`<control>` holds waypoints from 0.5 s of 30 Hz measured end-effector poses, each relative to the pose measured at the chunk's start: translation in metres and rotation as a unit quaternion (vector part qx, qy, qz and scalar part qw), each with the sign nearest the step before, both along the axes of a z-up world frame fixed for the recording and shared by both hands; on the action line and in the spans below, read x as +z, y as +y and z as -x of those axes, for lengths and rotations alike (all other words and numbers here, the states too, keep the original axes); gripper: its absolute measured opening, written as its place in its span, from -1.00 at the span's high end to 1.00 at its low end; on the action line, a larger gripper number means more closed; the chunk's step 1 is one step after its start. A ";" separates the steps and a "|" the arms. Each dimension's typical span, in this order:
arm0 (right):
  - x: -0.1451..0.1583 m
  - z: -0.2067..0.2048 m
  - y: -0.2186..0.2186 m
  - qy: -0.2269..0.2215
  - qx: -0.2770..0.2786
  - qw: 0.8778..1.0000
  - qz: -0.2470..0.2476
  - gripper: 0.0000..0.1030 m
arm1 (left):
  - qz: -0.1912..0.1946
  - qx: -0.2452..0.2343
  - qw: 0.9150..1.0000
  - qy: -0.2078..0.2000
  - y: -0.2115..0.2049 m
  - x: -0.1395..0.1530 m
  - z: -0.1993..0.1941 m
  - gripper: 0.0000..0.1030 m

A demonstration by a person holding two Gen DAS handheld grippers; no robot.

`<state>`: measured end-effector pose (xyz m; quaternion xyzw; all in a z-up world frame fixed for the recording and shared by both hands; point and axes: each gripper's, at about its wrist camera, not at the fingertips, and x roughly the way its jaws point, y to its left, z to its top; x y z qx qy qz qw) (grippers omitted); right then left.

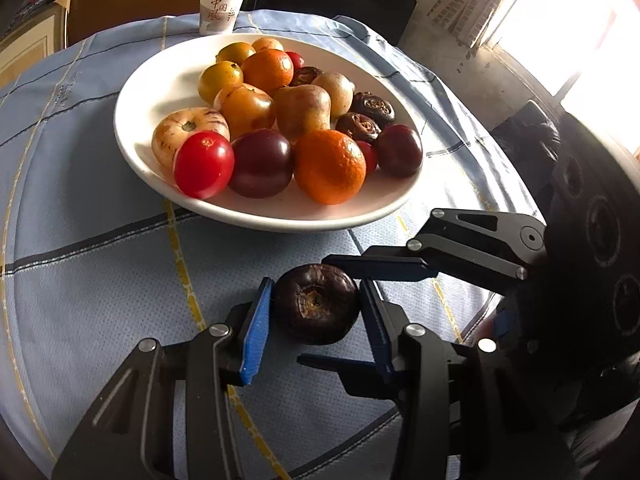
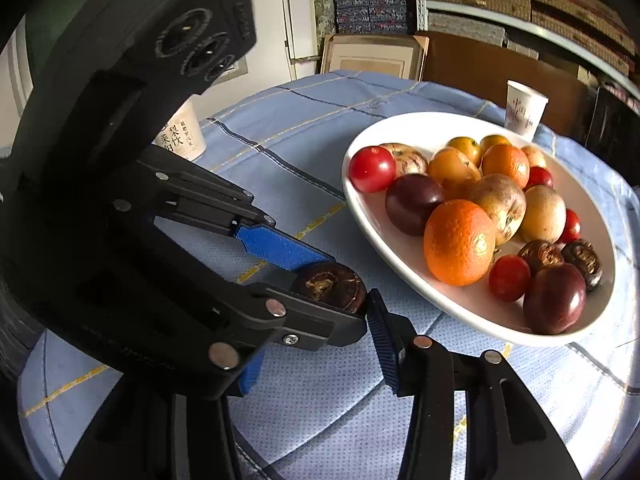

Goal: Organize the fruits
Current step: 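Carry the mangosteen onto the white plate and open the left tool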

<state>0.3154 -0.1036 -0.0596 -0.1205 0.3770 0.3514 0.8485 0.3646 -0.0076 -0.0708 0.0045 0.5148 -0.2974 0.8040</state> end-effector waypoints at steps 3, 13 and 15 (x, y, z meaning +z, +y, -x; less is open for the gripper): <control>0.004 0.006 -0.001 -0.019 0.002 1.000 0.006 0.18 | -0.004 0.004 1.000 -0.005 -0.001 0.005 0.005 0.17; 0.026 0.026 -0.007 -0.065 0.002 0.998 -0.004 0.22 | -0.011 0.013 0.999 -0.046 -0.006 0.035 0.027 0.17; 0.035 0.031 -0.009 -0.079 0.002 0.997 -0.007 0.22 | -0.015 0.014 0.998 -0.062 -0.008 0.047 0.034 0.17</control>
